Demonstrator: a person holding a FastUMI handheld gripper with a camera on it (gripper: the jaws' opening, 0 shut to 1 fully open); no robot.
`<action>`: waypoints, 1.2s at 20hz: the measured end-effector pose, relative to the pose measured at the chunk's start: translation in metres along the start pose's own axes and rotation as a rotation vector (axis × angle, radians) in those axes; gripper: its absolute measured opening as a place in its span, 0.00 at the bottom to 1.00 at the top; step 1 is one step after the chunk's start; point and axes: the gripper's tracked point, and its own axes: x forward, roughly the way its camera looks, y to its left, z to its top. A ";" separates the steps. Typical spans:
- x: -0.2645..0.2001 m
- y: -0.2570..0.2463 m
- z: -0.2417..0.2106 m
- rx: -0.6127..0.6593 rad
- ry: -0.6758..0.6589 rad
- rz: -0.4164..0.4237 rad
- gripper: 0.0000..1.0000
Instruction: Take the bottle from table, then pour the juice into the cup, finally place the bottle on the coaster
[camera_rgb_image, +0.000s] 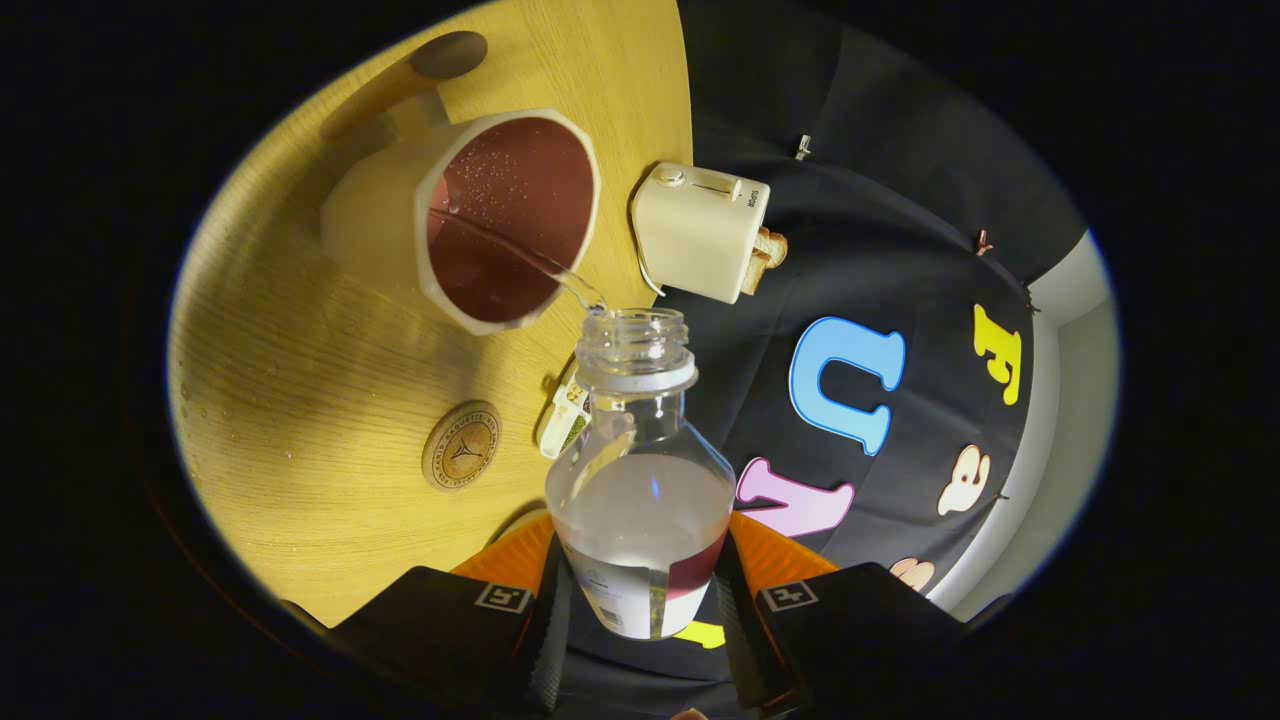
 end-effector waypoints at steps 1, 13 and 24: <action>0.002 -0.001 0.000 -0.008 -0.001 -0.001 0.68; -0.001 -0.009 0.005 -0.120 -0.054 -0.018 0.67; 0.001 -0.028 0.008 -0.228 -0.095 -0.045 0.68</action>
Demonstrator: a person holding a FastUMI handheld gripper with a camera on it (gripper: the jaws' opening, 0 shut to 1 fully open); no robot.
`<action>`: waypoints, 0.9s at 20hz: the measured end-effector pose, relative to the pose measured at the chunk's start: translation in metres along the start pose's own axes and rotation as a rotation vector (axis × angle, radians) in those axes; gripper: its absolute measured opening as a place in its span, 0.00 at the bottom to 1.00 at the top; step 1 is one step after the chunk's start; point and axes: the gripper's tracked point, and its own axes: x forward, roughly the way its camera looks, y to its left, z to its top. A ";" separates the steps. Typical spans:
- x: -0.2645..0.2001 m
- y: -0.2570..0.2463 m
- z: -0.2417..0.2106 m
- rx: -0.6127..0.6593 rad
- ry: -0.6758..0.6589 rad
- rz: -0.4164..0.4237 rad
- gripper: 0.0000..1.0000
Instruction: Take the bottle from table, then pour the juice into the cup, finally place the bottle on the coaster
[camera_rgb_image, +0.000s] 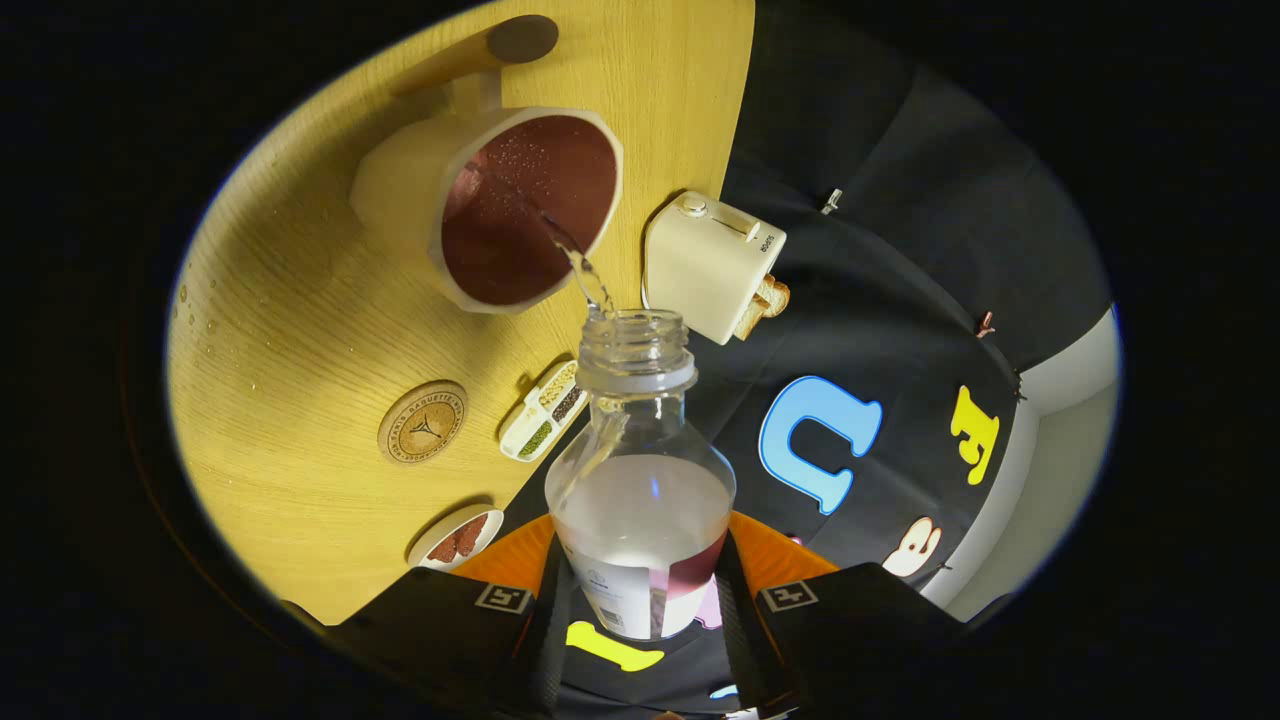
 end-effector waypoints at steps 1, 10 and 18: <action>0.003 -0.003 0.000 -0.013 -0.005 -0.005 0.68; 0.004 -0.024 -0.009 -0.088 -0.025 -0.039 0.67; 0.003 -0.036 -0.002 -0.177 -0.059 -0.081 0.67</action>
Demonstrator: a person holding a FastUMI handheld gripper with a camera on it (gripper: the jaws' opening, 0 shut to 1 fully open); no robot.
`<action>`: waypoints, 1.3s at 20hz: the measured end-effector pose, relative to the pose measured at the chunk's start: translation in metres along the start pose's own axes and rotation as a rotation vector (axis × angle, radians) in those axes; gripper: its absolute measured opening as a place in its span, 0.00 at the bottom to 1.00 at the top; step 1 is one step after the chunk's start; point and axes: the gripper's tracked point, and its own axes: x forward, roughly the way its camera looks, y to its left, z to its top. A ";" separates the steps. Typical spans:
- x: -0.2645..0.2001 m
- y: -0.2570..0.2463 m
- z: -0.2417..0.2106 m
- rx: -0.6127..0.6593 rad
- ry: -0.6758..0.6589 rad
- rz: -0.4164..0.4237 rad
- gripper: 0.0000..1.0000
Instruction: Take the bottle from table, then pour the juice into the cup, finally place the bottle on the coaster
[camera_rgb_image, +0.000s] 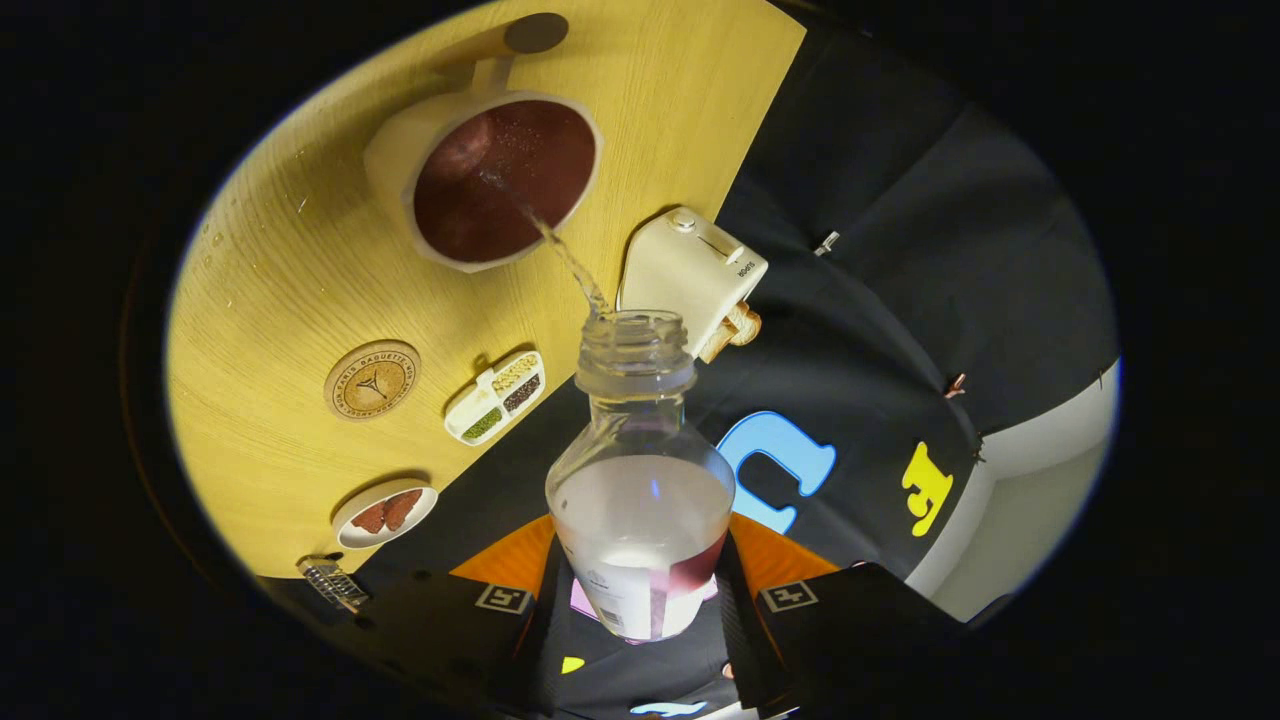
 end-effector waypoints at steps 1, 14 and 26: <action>0.000 0.000 0.001 -0.007 -0.004 0.000 0.67; 0.003 -0.008 0.009 -0.094 -0.047 -0.024 0.67; 0.006 -0.008 0.020 -0.121 -0.079 -0.024 0.67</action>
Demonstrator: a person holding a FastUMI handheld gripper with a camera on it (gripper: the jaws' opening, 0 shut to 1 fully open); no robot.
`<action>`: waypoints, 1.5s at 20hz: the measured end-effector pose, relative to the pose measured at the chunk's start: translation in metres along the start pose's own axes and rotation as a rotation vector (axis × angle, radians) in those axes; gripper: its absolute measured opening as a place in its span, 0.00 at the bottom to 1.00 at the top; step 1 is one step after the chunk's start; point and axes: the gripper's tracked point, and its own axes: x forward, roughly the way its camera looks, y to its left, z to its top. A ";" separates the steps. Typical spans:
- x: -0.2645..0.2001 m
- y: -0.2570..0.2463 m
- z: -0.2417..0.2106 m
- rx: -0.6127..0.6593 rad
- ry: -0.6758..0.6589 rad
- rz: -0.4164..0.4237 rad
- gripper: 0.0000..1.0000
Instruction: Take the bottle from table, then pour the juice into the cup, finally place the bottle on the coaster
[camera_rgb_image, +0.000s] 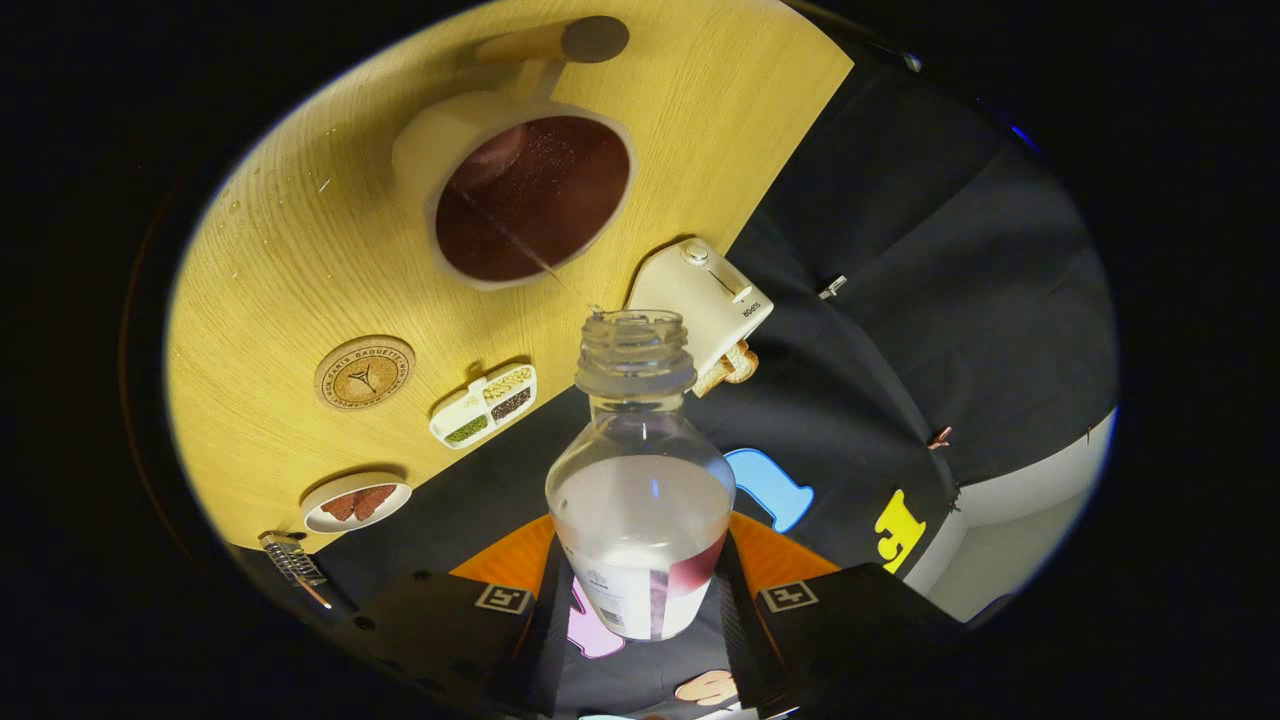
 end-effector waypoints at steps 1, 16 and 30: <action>-0.001 -0.001 0.002 -0.002 -0.004 -0.002 0.67; -0.013 0.016 -0.016 0.168 0.042 0.054 0.67; -0.056 0.021 -0.173 0.928 0.338 -0.066 0.68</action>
